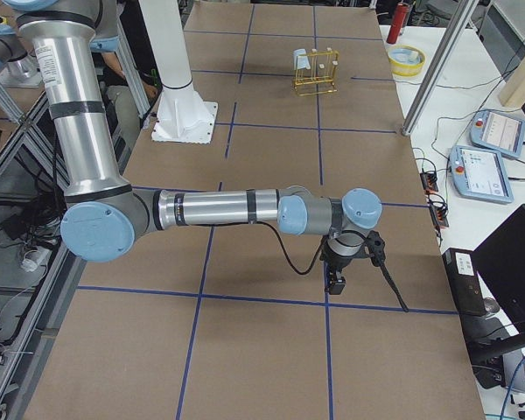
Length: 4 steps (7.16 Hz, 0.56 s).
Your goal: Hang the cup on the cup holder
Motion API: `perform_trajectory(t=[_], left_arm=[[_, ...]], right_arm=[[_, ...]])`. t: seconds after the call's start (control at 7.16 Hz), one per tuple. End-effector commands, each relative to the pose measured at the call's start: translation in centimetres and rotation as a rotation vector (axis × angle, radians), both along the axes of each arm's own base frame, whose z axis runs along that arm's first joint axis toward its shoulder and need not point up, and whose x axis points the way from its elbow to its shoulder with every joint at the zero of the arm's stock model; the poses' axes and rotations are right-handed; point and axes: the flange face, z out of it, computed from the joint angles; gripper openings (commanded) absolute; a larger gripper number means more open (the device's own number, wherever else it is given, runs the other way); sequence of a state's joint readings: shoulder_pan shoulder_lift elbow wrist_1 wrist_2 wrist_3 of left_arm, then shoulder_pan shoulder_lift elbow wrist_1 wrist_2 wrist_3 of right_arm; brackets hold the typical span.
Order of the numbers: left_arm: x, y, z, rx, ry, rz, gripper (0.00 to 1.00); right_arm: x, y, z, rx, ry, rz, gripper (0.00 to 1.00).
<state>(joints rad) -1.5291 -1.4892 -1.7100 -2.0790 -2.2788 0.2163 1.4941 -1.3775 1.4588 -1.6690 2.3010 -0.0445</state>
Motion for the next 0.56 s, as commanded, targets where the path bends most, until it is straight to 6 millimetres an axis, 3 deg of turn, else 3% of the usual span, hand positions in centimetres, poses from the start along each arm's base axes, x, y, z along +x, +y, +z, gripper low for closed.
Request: perform_trajectory(t=[0.0, 0.14, 0.28, 0.42], left_arm=[[-7.2, -2.2, 1.4, -0.193, -0.05, -0.003, 1.0], [-8.4, -1.5, 2.4, -0.371, 0.016, -0.074, 1.0], [-8.0, -1.6, 2.7, -0.561, 0.141, -0.224, 1.0], [-7.9, -1.3, 3.8, -0.563, 0.156, -0.239, 1.0]], right_arm=[[0.0, 0.0, 0.0, 0.0, 0.0, 0.0, 1.0], [0.0, 0.0, 0.0, 0.0, 0.0, 0.0, 1.0], [0.0, 0.0, 0.1, -0.001, 0.0, 0.0, 1.0], [0.0, 0.0, 0.0, 0.0, 0.0, 0.0, 1.0]])
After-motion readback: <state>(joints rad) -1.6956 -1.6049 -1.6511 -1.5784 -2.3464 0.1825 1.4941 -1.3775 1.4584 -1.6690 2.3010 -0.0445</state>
